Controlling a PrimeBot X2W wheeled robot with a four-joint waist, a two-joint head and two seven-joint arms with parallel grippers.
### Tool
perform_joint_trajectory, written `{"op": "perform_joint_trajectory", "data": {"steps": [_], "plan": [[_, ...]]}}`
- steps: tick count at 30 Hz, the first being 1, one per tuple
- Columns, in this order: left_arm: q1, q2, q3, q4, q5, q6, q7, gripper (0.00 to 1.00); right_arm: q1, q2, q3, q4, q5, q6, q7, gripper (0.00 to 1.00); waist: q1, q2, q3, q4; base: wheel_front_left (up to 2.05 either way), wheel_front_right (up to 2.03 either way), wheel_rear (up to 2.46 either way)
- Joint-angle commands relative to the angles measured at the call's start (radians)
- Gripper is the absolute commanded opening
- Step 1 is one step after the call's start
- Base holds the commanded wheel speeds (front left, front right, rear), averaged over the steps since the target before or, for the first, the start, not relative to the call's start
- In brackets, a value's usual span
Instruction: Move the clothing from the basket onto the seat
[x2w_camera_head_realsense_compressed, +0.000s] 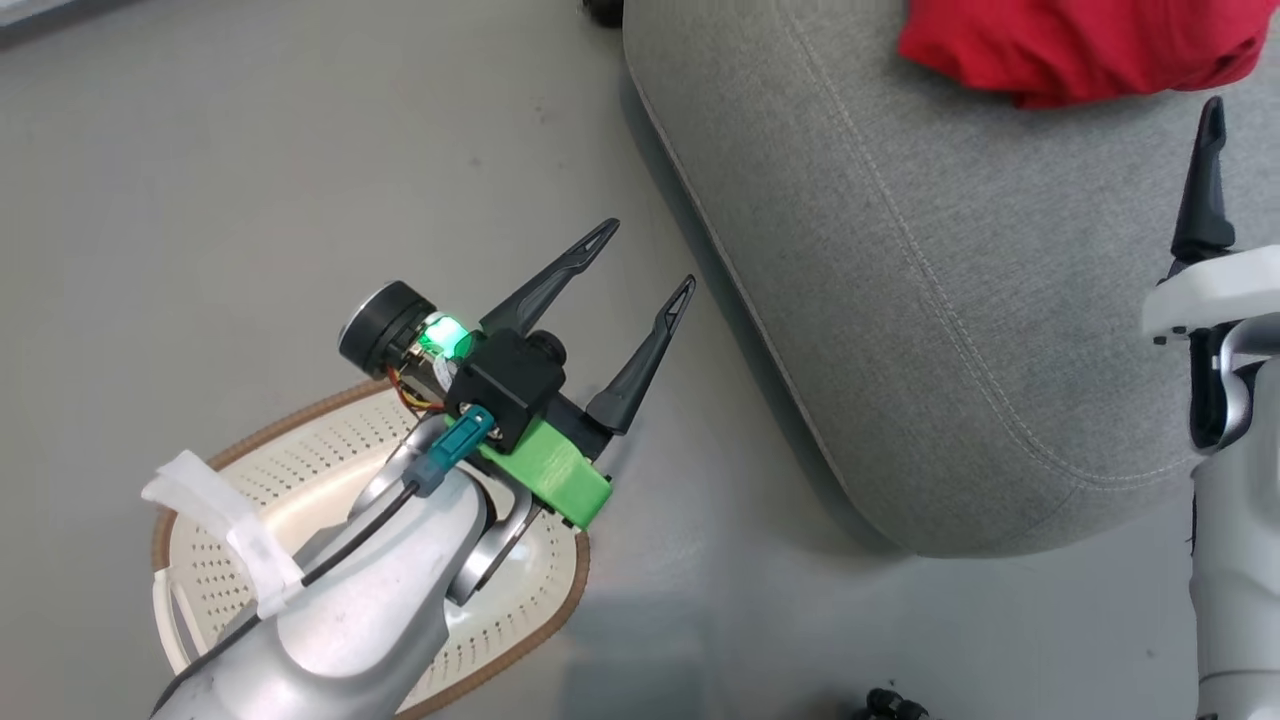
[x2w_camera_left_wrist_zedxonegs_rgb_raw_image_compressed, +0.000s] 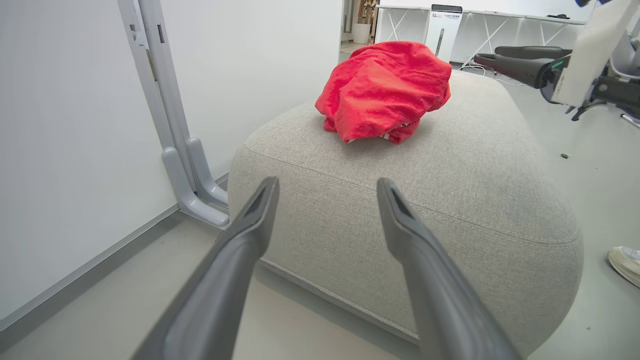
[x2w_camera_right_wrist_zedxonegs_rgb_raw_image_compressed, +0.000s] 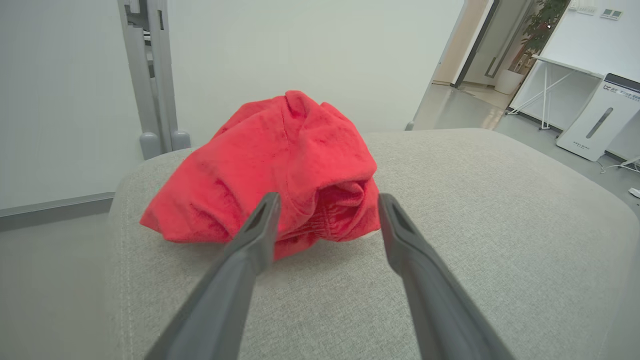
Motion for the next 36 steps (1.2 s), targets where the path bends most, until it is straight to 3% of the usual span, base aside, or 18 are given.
{"op": "perform_joint_trajectory", "data": {"steps": [1, 8, 18, 27, 36], "plan": [[0.024, -0.001, 0.005, 0.008, -0.014, 0.005, -0.007, 1.00, 0.031, 0.000, 0.016, -0.024, 0.010, -0.001, -0.002, 1.00, 0.0000, 0.0082, -0.078, -0.003, 0.00, 0.00, 0.00], [0.083, -0.017, 0.030, 0.030, -0.034, 0.024, -0.021, 1.00, 0.126, 0.014, 0.157, -0.141, 0.053, -0.001, -0.002, 1.00, 0.0000, 0.0082, -0.169, 0.039, 0.00, 0.00, 0.00], [0.163, -0.032, 0.108, 0.029, -0.058, 0.048, -0.024, 1.00, 0.203, 0.039, 0.305, -0.198, 0.115, -0.001, -0.002, 1.00, 0.0000, 0.0082, -0.255, 0.151, 0.00, 0.00, 0.00], [0.265, -0.029, 0.254, 0.005, -0.053, 0.070, -0.024, 1.00, 0.279, 0.052, 0.383, -0.242, 0.129, -0.001, -0.002, 1.00, 0.0000, 0.0082, -0.308, 0.269, 0.00, 0.00, 0.00], [0.394, -0.035, 0.430, -0.022, -0.029, 0.075, -0.024, 1.00, 0.358, 0.053, 0.423, -0.257, 0.178, -0.001, -0.002, 1.00, 0.0000, 0.0082, -0.355, 0.344, 0.00, 0.00, 0.00]]}}
